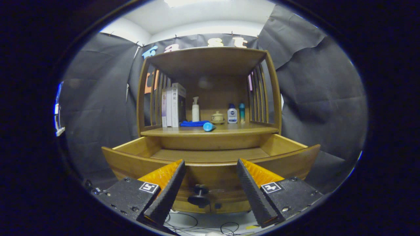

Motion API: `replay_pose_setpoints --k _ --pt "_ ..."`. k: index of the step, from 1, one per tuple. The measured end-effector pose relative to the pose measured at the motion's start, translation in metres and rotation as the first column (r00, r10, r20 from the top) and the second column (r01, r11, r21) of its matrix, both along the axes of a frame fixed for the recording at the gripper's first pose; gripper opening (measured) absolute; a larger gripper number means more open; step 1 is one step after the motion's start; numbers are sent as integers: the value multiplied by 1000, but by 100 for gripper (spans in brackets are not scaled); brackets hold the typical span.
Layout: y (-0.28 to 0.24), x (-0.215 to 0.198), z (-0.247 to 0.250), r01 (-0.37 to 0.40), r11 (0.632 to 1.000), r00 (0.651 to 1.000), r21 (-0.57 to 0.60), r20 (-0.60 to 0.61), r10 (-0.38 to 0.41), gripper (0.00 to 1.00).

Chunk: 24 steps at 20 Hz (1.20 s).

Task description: Pull open the drawer, take out the items inside it, and place them on the countertop above the cabinet.

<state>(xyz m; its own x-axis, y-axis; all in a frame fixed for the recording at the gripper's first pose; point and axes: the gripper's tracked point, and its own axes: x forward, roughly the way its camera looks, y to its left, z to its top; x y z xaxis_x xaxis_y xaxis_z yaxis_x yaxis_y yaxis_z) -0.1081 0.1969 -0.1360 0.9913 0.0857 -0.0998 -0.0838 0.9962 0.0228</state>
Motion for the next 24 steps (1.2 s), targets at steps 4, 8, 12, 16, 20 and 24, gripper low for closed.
replay_pose_setpoints --k 4,8,12,16,20,24 --pt "11 2 -37 -13 1000 997 -6 -72 13 98" --pt "11 2 -39 6 1000 998 -14 -69 -7 98" --pt "11 4 -40 45 999 998 -23 -45 -46 98" --pt "11 4 -41 54 998 997 -36 -46 -56 99" --pt "8 12 -38 34 999 997 12 -65 -33 99" --pt "8 30 -35 27 998 996 52 -84 -22 98"
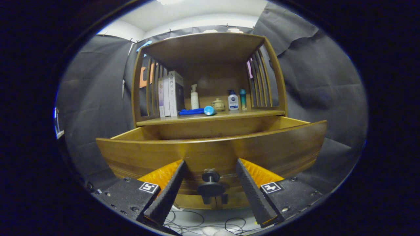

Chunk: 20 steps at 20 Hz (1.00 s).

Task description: Pull open the drawer, take out the items inside it, and place them on the countertop above the cabinet.

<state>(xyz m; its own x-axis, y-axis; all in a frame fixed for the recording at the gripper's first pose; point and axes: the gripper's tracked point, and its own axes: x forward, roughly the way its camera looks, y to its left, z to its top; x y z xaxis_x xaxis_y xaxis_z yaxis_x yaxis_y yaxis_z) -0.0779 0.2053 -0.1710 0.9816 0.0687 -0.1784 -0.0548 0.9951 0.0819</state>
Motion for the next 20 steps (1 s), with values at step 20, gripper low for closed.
replay_pose_setpoints --k 20 --pt "9 102 6 17 999 998 -37 -52 -19 98"
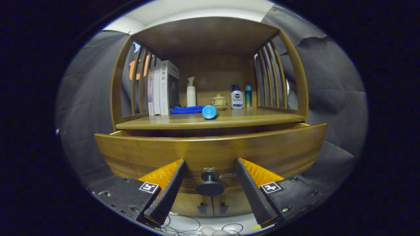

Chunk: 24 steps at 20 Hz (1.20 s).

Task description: Pull open the drawer, take out the items inside it, and place them on the countertop above the cabinet.

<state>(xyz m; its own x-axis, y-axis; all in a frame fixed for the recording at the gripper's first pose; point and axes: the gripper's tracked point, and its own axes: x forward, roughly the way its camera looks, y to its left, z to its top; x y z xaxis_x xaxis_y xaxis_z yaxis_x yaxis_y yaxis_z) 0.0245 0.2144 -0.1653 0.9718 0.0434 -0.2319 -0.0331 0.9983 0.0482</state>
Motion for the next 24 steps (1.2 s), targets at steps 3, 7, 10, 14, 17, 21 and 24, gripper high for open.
replay_pose_setpoints --k 3,7,10,14,17,21,24 --pt "0 12 1 2 1000 1000 -11 -4 -2 98" --pt "2 26 0 7 1000 1000 -17 1 -7 98" --pt "2 39 -1 8 1000 1000 -22 -7 -8 98" --pt "2 38 -12 7 1000 997 -19 -75 -9 98" --pt "4 39 -10 20 999 994 39 -104 -16 98" --pt "3 39 -12 2 999 995 50 -102 3 98" --pt "-8 28 -2 10 999 998 50 -60 -7 99"
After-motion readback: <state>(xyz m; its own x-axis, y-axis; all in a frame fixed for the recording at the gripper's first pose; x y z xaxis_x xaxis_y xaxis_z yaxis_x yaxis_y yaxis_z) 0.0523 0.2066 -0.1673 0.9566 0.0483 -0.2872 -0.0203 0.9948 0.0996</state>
